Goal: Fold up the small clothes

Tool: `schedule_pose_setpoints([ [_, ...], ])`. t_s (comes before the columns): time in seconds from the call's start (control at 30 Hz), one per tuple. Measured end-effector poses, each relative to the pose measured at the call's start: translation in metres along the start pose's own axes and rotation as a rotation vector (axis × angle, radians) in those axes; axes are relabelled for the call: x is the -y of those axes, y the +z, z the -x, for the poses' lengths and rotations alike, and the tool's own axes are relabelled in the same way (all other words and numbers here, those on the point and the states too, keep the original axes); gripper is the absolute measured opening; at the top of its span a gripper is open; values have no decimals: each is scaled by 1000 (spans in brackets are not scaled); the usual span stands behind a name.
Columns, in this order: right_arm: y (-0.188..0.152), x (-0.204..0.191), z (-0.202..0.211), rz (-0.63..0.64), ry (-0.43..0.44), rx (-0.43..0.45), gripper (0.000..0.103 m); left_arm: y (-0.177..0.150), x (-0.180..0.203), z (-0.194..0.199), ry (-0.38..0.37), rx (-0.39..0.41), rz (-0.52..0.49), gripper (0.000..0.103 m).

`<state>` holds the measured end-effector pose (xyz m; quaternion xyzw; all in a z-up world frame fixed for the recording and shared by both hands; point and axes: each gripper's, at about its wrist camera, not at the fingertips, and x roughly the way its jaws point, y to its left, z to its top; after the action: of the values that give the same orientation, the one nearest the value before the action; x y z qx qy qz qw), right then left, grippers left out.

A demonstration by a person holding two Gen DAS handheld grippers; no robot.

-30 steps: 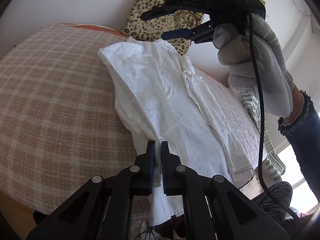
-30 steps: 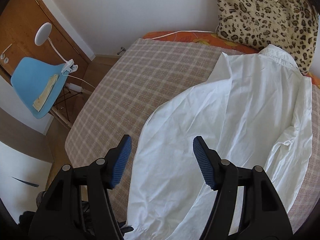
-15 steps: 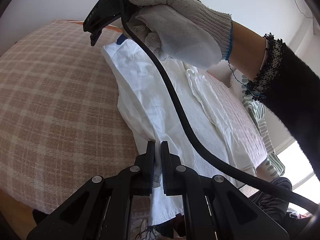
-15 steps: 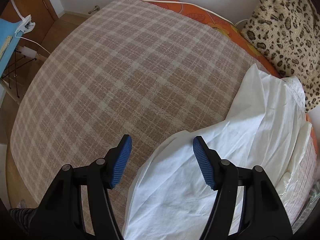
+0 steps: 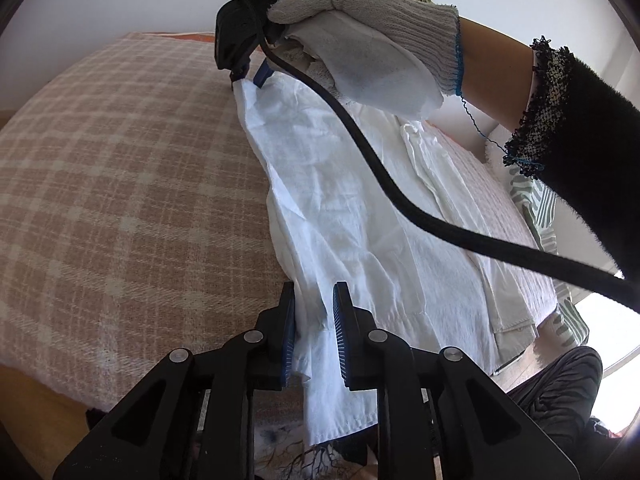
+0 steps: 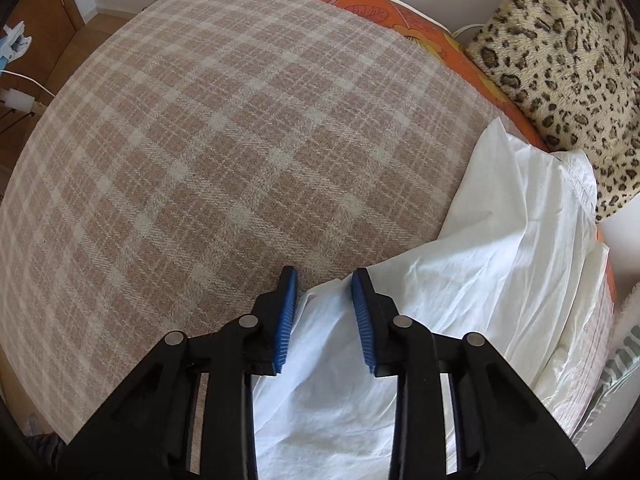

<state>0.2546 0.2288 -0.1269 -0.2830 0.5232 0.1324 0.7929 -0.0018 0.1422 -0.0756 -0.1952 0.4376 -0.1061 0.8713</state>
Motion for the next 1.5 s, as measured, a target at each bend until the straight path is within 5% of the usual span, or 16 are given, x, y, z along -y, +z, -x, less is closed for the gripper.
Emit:
schedule_pose_setpoints([
  [0.1, -1, 7, 0, -14, 17, 9, 10, -5, -10, -3, -18, -30, 38, 20],
  [0.33, -9, 27, 19, -66, 86, 74, 6, -4, -16, 3, -71, 4, 24, 6],
  [0.67, -51, 131, 77, -231, 208, 233, 5, 8, 45, 14, -127, 73, -191, 6],
  [0.87, -88, 204, 72, -365, 245, 257, 5, 10, 77, -1, -153, 33, -291, 5],
  [1.1, -121, 238, 40, -435, 280, 258, 5, -3, 106, -23, -180, -71, -389, 6],
  [1.2, -127, 242, 21, -442, 266, 244, 5, -14, 106, -17, -233, -138, -385, 14],
  [1.37, -135, 254, 9, -468, 291, 245, 5, -27, 79, 15, -222, -105, -366, 14],
  [1.5, -137, 252, 9, -447, 279, 252, 5, -14, 41, 3, -205, -129, -189, 14],
])
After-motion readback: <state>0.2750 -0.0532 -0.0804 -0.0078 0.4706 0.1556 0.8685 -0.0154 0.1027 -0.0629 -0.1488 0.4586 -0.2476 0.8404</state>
